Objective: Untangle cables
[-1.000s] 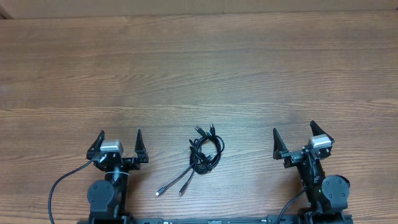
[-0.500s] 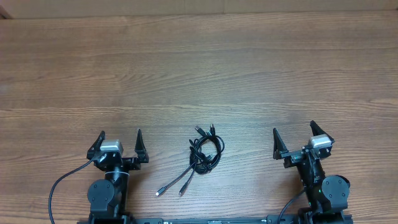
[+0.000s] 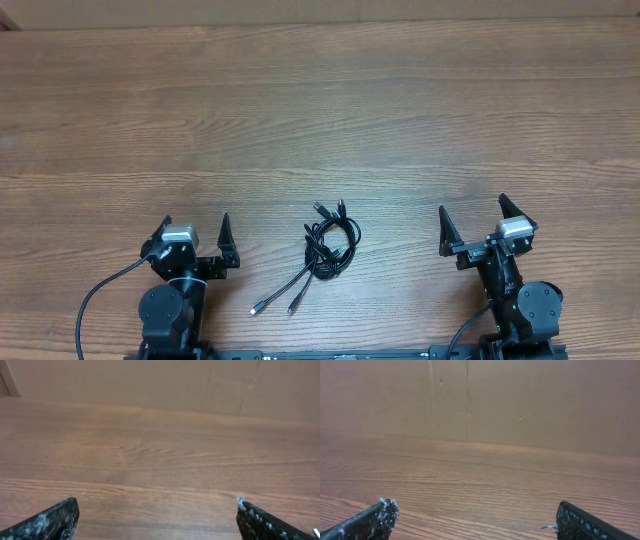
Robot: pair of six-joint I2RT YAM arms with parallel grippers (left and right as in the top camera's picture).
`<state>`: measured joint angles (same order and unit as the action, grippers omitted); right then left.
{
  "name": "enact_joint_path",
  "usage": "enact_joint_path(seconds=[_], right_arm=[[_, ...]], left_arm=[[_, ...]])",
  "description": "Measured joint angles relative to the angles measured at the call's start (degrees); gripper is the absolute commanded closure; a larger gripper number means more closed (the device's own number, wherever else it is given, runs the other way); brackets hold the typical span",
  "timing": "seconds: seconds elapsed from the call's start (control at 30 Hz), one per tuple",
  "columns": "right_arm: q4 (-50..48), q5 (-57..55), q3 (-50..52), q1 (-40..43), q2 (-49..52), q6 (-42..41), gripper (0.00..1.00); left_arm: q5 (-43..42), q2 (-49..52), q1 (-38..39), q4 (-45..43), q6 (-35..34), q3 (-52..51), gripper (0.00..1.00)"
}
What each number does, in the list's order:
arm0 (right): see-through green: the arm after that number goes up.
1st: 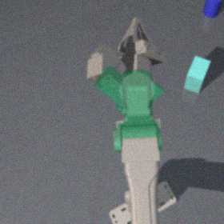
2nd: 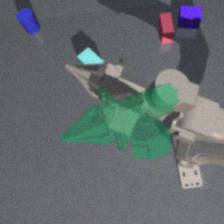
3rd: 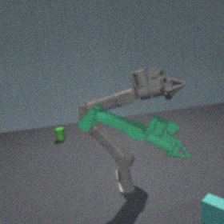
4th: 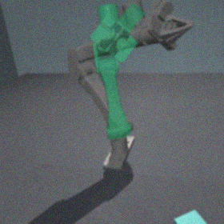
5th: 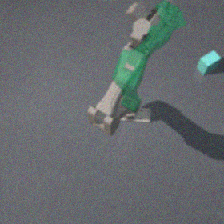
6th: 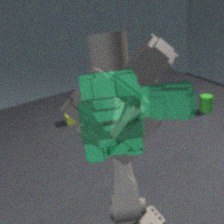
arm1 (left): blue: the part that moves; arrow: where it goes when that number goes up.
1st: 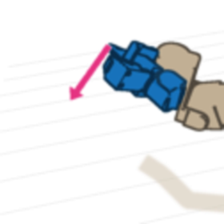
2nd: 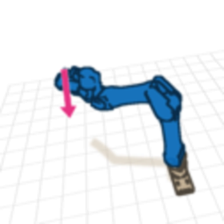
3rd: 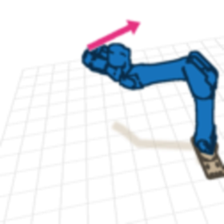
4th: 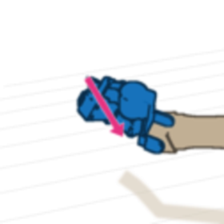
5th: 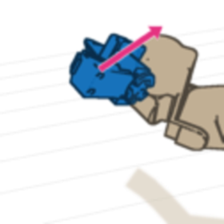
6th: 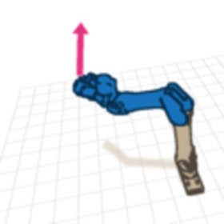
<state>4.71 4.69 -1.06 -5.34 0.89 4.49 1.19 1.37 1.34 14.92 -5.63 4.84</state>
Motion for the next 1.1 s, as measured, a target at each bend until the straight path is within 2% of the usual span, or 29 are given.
enact_joint_path(seconds=[0.2,0.37,0.63,0.83,1.1], right_arm=[[0.0,0.0,0.0,0.0,0.0,0.0,0.0],[0.0,0.0,0.0,0.0,0.0,0.0,0.0],[0.0,0.0,0.0,0.0,-0.1,0.0,0.0],[0.0,0.0,0.0,0.0,-0.2,0.0,0.0],[0.0,0.0,0.0,0.0,-0.2,0.0,0.0]], left_arm=[[-0.1,5.5,0.0,0.8,0.0,2.4,0.0],[-0.1,16.3,0.0,0.6,0.0,6.5,0.0],[-0.3,39.3,0.0,0.8,0.0,15.2,0.0],[-0.5,54.6,0.0,5.2,0.0,23.0,0.0],[-0.5,66.2,0.0,9.6,0.0,29.6,0.0]])
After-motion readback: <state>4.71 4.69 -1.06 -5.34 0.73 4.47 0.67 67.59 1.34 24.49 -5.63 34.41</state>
